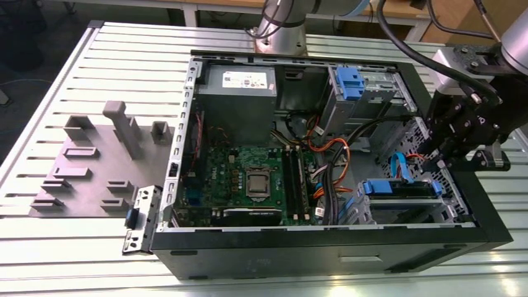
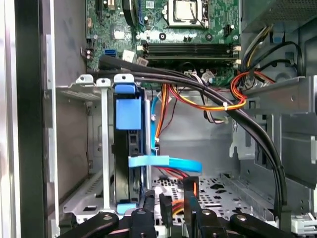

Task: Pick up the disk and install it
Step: 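Insert the second disk wire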

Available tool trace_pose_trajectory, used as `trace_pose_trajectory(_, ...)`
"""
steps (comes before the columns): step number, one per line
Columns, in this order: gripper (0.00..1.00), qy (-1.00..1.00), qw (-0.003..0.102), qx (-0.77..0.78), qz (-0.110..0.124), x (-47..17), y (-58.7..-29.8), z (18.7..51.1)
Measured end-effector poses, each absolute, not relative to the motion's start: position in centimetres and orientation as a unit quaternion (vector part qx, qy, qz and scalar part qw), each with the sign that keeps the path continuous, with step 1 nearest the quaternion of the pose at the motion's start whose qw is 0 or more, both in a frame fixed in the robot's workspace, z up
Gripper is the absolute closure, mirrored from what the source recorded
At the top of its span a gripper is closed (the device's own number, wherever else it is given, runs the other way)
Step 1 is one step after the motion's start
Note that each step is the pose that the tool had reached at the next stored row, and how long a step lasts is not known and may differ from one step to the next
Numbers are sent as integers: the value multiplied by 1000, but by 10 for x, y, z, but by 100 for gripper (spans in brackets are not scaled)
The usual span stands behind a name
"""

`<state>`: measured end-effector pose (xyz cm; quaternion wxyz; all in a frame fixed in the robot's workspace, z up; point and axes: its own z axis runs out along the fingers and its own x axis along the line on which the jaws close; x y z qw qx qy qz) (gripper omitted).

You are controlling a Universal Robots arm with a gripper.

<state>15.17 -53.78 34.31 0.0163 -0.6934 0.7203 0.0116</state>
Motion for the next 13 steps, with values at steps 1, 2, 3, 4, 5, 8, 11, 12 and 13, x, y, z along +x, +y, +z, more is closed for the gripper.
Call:
trace_pose_trajectory(1,63,720,16,-693,12,154,-538,343)
trace_pose_trajectory(2,63,720,16,-693,12,155,-537,343)
trace_pose_trajectory(3,63,720,16,-693,12,157,-537,343)
trace_pose_trajectory(4,63,720,16,-693,12,157,-537,342)
trace_pose_trajectory(5,63,720,16,-693,12,158,-537,342)
trace_pose_trajectory(8,63,720,16,-693,12,158,-537,342)
trace_pose_trajectory(11,63,720,16,-693,12,158,-537,342)
trace_pose_trajectory(12,63,720,16,-693,12,158,-537,342)
trace_pose_trajectory(13,64,720,16,-693,12,158,-537,342)
